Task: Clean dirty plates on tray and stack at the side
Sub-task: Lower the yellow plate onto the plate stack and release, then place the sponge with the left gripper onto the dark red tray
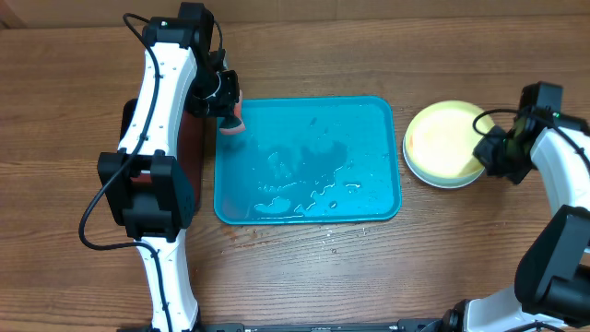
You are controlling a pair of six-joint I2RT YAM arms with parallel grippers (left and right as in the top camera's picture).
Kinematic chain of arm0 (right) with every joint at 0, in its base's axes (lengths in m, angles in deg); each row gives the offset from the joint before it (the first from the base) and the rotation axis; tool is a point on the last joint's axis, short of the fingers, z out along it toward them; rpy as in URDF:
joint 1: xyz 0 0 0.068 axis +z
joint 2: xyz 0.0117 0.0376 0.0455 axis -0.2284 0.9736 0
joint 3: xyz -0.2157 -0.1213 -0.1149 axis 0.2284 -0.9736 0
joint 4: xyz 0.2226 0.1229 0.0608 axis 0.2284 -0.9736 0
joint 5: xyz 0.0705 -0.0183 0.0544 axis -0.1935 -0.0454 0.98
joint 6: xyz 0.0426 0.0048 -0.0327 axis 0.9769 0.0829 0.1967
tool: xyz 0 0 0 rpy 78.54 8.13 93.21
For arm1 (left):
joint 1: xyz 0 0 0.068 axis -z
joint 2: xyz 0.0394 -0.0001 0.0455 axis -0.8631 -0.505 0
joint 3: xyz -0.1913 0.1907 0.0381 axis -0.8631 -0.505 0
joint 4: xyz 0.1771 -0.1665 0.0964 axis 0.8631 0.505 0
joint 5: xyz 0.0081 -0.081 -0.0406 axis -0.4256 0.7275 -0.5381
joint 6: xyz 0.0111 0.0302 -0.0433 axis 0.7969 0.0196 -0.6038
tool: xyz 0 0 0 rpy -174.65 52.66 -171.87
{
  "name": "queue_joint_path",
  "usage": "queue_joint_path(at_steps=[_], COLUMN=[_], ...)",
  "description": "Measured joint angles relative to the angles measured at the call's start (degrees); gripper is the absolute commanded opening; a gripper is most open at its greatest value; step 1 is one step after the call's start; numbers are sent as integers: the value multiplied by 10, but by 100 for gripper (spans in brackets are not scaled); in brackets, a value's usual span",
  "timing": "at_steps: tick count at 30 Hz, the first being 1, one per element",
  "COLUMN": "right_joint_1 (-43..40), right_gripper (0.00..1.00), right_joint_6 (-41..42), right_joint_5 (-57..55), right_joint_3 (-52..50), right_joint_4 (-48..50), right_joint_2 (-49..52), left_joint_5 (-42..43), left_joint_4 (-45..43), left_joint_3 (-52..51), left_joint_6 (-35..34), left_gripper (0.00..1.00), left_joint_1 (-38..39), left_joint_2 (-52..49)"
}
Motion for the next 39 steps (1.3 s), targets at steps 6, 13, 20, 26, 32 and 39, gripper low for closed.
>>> queue_joint_path(at_steps=[6, 13, 20, 26, 32, 39], right_joint_1=[0, 0, 19, 52, 118, 202], right_gripper=[45, 56, 88, 88, 89, 91], right_joint_6=[4, 3, -19, -22, -24, -24], right_joint_5=[0, 14, 41, 96, 108, 87], right_joint_3=[-25, -24, 52, 83, 83, 83], right_joint_4=[20, -3, -47, -45, -42, -20], right_joint_2=[0, 0, -29, -91, -88, -88], left_joint_5=[-7, -37, -113, -153, -162, -170], left_joint_4=[5, 22, 52, 114, 94, -34], left_joint_3=[0, 0, 0, 5, -43, -181], left_joint_6=[0, -1, -20, -49, -87, -110], left_gripper=[4, 4, 4, 4, 4, 5], left_joint_1=[0, 0, 0, -11, -78, -153], left_joint_2=[0, 11, 152, 198, 195, 192])
